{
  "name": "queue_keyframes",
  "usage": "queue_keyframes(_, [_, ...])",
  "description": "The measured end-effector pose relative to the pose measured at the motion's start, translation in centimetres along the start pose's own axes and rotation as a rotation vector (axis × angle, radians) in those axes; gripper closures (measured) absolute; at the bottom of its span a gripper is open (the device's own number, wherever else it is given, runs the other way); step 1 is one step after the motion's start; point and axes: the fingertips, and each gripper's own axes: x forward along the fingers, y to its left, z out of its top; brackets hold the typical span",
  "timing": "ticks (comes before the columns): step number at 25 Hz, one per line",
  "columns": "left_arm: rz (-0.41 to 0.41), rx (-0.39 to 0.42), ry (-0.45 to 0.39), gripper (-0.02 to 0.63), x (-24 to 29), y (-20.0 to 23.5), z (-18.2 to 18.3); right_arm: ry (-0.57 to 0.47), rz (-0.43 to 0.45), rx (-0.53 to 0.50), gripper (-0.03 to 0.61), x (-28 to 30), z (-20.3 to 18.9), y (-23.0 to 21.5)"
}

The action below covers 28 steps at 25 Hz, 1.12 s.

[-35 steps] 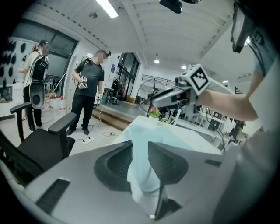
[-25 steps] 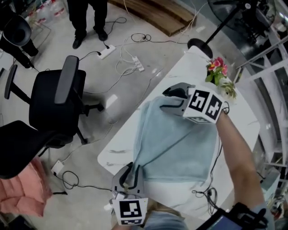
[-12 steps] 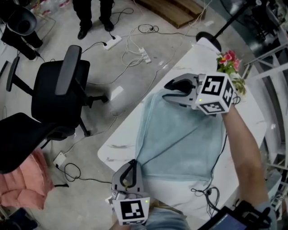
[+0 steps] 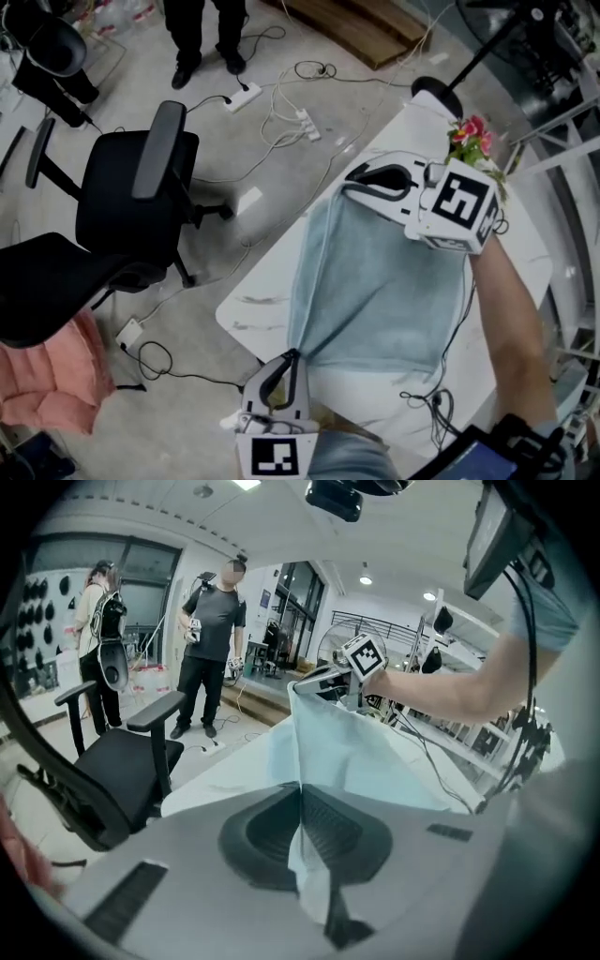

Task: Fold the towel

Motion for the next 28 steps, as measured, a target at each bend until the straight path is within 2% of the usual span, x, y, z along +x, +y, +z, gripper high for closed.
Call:
queue_keyframes(3, [0.013,-0.036,0.057,0.601,0.0,0.4,-2.1,0.067,0.024,-0.028,0.520,2.5,-0.9,0.5])
queue_keyframes(7, [0.072,-0.062,0.096,0.600,1.7,3.5,-4.1,0.129,0.061,-0.024,0.523,6.2,-3.9,0.5])
queue_keyframes(10, [0.082,-0.069,0.126,0.600,3.1,4.9,-5.4,0.168,0.039,-0.014,0.530,8.4,-6.2,0.3])
queue_keyframes(11, [0.081,-0.064,0.129,0.600,3.5,5.1,-5.5,0.166,0.027,0.006,0.515,8.5,-6.2,0.1])
queue_keyframes(13, [0.071,-0.051,0.129,0.600,3.9,5.1,-5.6,0.136,0.011,0.053,0.318,7.4,-4.7,-0.2])
queue_keyframes(15, [0.022,-0.065,0.128,0.598,3.8,4.8,-5.5,0.065,-0.007,0.077,0.302,4.7,-1.5,0.1])
queue_keyframes(16, [-0.020,-0.087,0.124,0.574,3.6,4.4,-5.2,0.027,-0.019,0.082,0.302,3.1,0.2,0.4])
queue_keyframes(18, [-0.094,-0.125,0.107,0.374,3.1,4.1,-4.3,-0.033,-0.054,0.091,0.302,-0.4,3.0,1.1])
queue_keyframes(19, [-0.109,-0.128,0.097,0.335,2.6,4.3,-3.9,-0.051,-0.076,0.097,0.302,-2.2,3.9,1.7])
queue_keyframes(21, [-0.093,-0.097,0.077,0.319,1.0,5.2,-3.1,-0.054,-0.130,0.113,0.302,-5.5,3.9,3.3])
queue_keyframes(23, [-0.046,-0.031,0.033,0.326,-0.8,6.0,-1.7,-0.017,-0.190,0.132,0.307,-8.5,2.1,5.4])
queue_keyframes(24, [-0.031,0.011,0.001,0.360,-1.6,6.1,-0.7,0.010,-0.221,0.148,0.317,-9.8,0.7,6.8])
queue_keyframes(25, [-0.033,0.055,-0.035,0.411,-2.3,5.8,0.4,0.032,-0.253,0.177,0.362,-10.9,-0.7,8.6])
queue_keyframes(26, [-0.060,0.099,-0.070,0.476,-2.8,4.7,1.6,0.049,-0.285,0.218,0.407,-11.7,-2.1,10.6])
queue_keyframes(27, [-0.110,0.143,-0.093,0.577,-2.8,3.1,2.4,0.069,-0.312,0.264,0.433,-12.2,-3.6,12.8])
queue_keyframes(28, [-0.179,0.184,-0.098,0.597,-2.4,1.1,2.7,0.092,-0.336,0.310,0.468,-12.3,-5.2,15.0])
